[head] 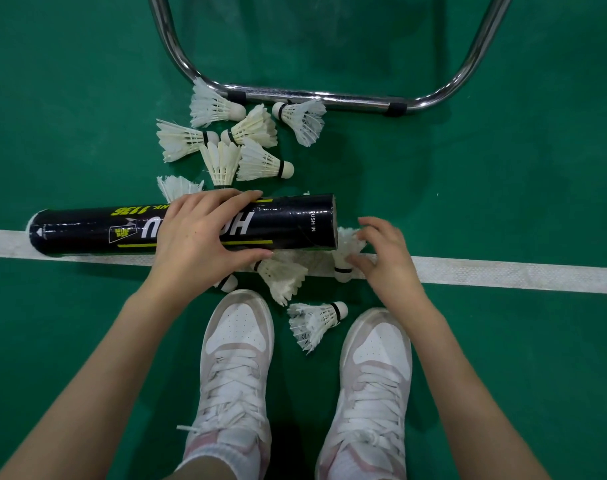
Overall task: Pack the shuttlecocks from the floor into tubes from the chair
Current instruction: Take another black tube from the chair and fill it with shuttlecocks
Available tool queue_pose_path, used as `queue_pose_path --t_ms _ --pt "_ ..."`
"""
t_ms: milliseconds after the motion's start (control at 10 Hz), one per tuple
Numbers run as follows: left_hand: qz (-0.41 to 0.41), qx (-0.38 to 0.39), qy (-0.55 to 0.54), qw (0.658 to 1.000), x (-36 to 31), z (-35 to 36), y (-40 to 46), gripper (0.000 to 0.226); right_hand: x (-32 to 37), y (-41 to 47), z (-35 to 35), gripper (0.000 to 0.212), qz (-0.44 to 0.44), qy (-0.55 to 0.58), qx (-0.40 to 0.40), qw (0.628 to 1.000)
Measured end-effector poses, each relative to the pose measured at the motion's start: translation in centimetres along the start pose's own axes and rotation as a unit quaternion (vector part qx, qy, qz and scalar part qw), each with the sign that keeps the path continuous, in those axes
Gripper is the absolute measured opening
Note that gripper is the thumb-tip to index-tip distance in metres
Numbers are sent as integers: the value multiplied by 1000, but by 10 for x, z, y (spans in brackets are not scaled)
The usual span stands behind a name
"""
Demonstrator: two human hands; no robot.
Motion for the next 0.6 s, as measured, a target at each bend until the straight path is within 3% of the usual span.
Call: queue_pose_path --t_ms 200,400,600 --pt "-1 1 -1 1000 -1 0 1 79 -2 -9 -24 13 94 81 -65 990" --pt "-2 2 1 1000 -1 0 1 78 13 -15 -51 14 87 206 -147 964" --pt "-2 2 -3 1000 -4 -1 2 78 47 -24 -56 31 44 314 -156 935"
Point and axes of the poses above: each hand's wrist, its own y-axis towards the middle knuckle, its own z-axis out of the palm, x = y × z, the point moved 5 cm from there along y, towards the middle knuckle, and after that the axes turned 8 degrees about y, right-handed, at the moved point
